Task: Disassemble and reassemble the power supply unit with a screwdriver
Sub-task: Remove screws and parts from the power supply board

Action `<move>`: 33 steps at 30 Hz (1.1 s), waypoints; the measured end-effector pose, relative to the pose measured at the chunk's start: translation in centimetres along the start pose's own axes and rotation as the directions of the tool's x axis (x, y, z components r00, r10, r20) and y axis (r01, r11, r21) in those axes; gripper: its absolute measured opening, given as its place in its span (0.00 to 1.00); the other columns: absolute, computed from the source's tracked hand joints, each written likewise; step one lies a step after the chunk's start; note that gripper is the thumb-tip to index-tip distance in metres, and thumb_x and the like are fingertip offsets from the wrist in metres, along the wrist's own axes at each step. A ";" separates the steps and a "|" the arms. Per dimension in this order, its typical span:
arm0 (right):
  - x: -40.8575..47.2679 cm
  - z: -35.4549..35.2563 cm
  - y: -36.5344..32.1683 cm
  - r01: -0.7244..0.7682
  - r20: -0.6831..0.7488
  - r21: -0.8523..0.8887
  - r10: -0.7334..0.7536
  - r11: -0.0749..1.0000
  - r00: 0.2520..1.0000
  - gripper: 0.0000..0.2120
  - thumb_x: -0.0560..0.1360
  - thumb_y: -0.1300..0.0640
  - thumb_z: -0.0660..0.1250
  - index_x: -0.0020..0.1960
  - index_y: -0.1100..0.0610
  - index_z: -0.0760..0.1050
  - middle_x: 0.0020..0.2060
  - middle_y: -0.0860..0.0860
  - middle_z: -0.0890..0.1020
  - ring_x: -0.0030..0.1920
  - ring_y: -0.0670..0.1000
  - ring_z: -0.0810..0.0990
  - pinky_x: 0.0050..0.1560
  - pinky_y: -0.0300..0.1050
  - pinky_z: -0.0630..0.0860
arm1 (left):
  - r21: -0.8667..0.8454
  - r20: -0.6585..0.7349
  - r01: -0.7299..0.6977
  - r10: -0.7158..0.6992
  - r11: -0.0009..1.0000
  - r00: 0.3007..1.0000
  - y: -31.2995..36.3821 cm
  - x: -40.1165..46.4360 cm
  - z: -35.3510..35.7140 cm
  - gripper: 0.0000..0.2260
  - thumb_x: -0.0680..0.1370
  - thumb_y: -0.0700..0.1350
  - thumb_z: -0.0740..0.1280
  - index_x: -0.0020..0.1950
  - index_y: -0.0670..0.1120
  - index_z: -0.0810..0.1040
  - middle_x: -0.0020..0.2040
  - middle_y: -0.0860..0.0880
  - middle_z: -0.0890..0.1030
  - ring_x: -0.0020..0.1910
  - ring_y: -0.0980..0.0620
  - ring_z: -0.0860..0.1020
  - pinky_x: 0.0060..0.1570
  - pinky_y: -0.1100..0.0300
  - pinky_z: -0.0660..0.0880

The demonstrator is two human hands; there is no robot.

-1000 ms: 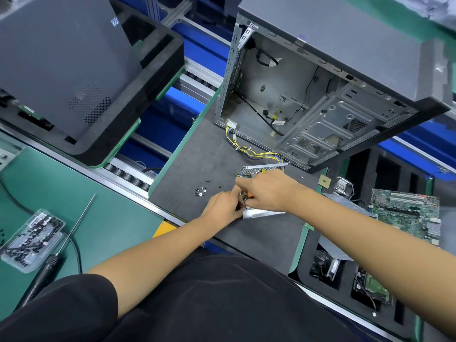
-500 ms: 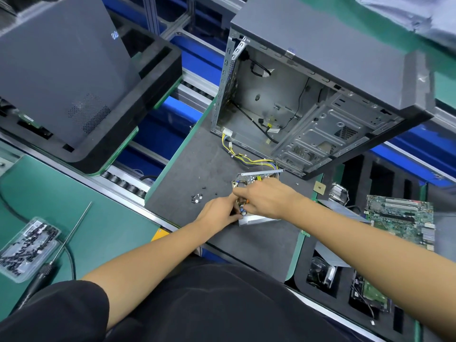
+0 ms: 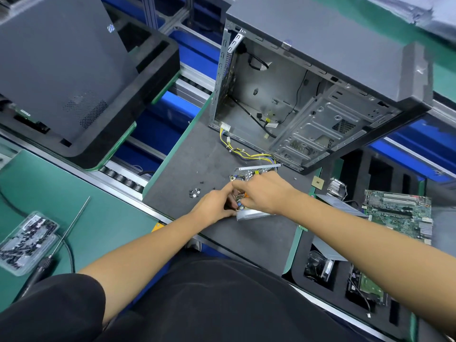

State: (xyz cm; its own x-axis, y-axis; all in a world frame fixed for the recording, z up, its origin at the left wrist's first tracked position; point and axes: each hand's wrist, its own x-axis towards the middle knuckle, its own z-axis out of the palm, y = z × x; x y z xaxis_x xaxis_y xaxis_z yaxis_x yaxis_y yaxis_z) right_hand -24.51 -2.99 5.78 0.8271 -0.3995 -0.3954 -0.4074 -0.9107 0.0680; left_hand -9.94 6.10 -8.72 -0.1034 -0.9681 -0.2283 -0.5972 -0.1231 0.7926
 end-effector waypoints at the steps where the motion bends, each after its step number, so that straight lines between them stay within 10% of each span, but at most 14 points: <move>1: 0.1 -0.1 -0.1 -0.018 0.012 0.011 0.018 1.000 1.000 0.11 0.76 0.49 0.60 0.56 0.50 0.70 0.38 0.55 0.82 0.39 0.61 0.81 0.29 0.47 0.55 | -0.005 0.000 0.002 -0.002 1.000 1.000 0.0 0.0 0.0 0.25 0.69 0.47 0.79 0.56 0.57 0.67 0.42 0.67 0.82 0.43 0.65 0.80 0.44 0.58 0.77; 6: 0.6 -0.4 -0.7 -0.096 0.037 0.024 0.095 0.995 0.995 0.14 0.78 0.46 0.60 0.57 0.55 0.69 0.43 0.57 0.83 0.44 0.61 0.83 0.35 0.49 0.64 | -0.002 -0.126 -0.052 0.051 0.999 0.991 1.1 -0.3 -0.2 0.19 0.69 0.59 0.77 0.51 0.56 0.71 0.44 0.59 0.78 0.45 0.61 0.74 0.41 0.68 0.68; 11: 0.1 -0.8 -0.5 0.021 0.019 -0.022 -0.020 1.000 1.000 0.13 0.78 0.44 0.60 0.54 0.52 0.63 0.44 0.53 0.83 0.39 0.59 0.81 0.29 0.46 0.60 | -0.105 -0.171 -0.076 0.057 0.992 0.984 2.1 -0.1 -0.6 0.05 0.71 0.49 0.72 0.43 0.52 0.77 0.37 0.59 0.78 0.38 0.58 0.76 0.39 0.60 0.69; 17: 0.3 -1.7 0.6 0.347 0.098 -0.117 -0.337 0.931 0.937 0.08 0.81 0.51 0.58 0.59 0.49 0.67 0.46 0.52 0.82 0.37 0.60 0.79 0.31 0.50 0.69 | -0.139 -0.090 -0.134 0.122 0.981 0.988 2.8 -0.2 -1.5 0.11 0.71 0.37 0.77 0.46 0.53 0.87 0.41 0.54 0.86 0.42 0.53 0.84 0.45 0.54 0.78; 25: 1.4 -1.5 -0.3 0.185 0.050 -0.288 -0.178 0.940 0.983 0.15 0.81 0.46 0.56 0.58 0.53 0.75 0.40 0.54 0.81 0.34 0.57 0.74 0.29 0.45 0.59 | -0.223 0.073 -0.047 0.065 0.974 0.995 3.7 0.7 -4.1 0.17 0.67 0.41 0.81 0.40 0.64 0.82 0.38 0.57 0.86 0.39 0.56 0.83 0.42 0.58 0.76; 33: 2.0 -2.2 1.1 0.299 0.099 -0.151 -0.286 0.942 0.953 0.11 0.80 0.49 0.60 0.61 0.49 0.68 0.50 0.49 0.80 0.36 0.58 0.76 0.32 0.46 0.62 | -0.183 0.169 -0.104 0.136 0.978 0.976 4.1 1.3 -5.9 0.11 0.70 0.38 0.80 0.50 0.40 0.85 0.42 0.46 0.87 0.44 0.49 0.84 0.49 0.52 0.78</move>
State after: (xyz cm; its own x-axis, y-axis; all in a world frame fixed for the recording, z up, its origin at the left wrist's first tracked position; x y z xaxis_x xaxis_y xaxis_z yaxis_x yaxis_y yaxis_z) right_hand -22.50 -5.02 7.05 0.8665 -0.1094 -0.4870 -0.0779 -0.9934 0.0844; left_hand -7.79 3.04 -2.44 -0.3169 -0.9247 -0.2109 -0.4272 -0.0594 0.9022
